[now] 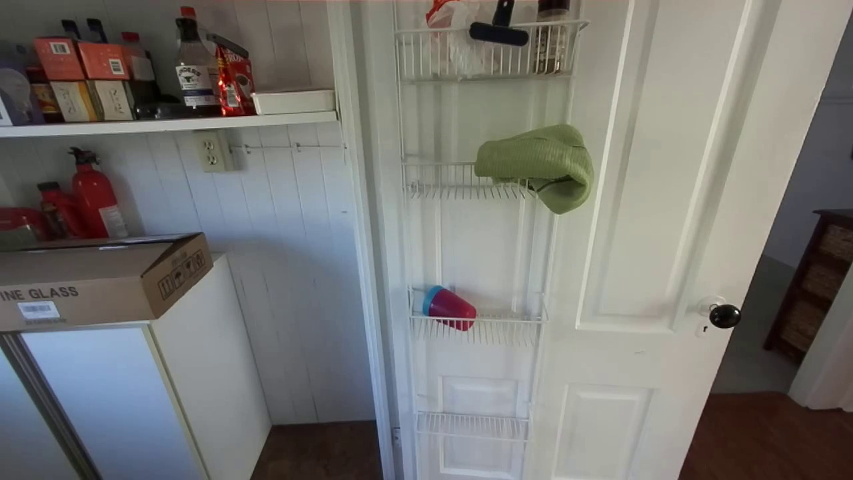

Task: Move the green towel to the top third rack

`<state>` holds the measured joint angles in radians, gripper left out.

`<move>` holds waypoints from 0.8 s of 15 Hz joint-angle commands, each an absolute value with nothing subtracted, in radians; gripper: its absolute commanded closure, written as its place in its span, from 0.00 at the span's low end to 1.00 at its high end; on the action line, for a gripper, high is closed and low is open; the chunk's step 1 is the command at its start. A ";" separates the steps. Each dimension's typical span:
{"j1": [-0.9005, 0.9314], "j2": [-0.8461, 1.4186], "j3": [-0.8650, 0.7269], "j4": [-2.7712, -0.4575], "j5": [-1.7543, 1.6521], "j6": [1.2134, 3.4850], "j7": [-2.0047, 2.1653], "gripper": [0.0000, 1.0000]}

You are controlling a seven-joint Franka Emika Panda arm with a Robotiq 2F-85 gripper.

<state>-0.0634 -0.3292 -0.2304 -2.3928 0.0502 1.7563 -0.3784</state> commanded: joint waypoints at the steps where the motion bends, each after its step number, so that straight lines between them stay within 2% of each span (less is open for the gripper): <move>1: -0.033 -0.218 -0.246 -2.376 0.254 1.839 -0.521 0.00; 3: -0.019 -0.172 -0.229 -2.365 0.380 1.835 -0.594 0.00; 4: -0.054 -0.210 -0.216 -2.387 0.289 1.834 -0.535 0.00; 12: -0.062 -0.193 -0.208 -2.383 0.302 1.836 -0.543 0.00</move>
<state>-0.0458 -0.1938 -0.2227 -2.3847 0.2995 1.8378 -0.5408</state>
